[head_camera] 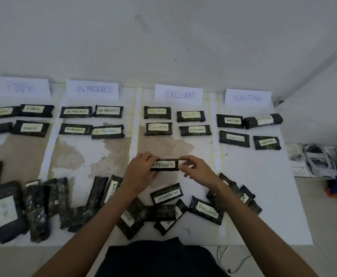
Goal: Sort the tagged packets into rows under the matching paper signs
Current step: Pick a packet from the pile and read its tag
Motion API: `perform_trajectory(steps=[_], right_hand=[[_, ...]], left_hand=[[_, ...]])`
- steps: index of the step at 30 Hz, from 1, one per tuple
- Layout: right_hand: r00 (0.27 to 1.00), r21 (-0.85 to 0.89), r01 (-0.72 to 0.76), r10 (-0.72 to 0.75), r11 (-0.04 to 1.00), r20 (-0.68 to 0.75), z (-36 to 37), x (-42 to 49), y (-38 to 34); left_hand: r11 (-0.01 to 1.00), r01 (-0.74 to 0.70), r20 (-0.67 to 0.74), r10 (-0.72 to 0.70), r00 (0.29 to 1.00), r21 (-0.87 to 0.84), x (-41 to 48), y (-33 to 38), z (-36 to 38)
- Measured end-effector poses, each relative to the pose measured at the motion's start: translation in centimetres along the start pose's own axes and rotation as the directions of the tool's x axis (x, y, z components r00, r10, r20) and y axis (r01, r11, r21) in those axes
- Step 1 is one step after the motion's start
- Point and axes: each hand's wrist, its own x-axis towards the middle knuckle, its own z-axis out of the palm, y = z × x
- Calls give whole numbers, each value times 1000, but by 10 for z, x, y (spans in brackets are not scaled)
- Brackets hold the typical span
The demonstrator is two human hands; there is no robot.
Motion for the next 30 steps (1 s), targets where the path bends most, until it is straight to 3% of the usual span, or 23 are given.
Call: perform_trajectory(steps=[5, 12, 15, 18, 21, 25, 30], right_hand=[[999, -116, 40, -37, 992, 27, 33, 10, -18], [995, -376, 102, -100, 921, 24, 85, 35, -35], [980, -570, 192, -190, 799, 63, 100, 47, -34], [939, -758, 327, -288, 564, 190, 113, 55, -34], [902, -836, 413, -291, 362, 319, 123, 60, -36], [907, -884, 394, -265, 253, 328, 129, 61, -39], [933, -917, 334, -218, 217, 287, 129, 61, -51]], left_hand=[[990, 141, -10, -141, 990, -20, -17, -43, -22], [973, 212, -5, -212, 977, 93, -13, -128, -33], [966, 224, -7, -225, 974, 125, 0, -158, -35], [966, 219, 20, -224, 974, 140, 16, -183, -35], [971, 198, 55, -207, 977, 134, 24, -196, -29], [977, 184, 66, -192, 979, 112, 22, -204, -21], [988, 151, 10, -152, 988, 36, 10, -198, -28]])
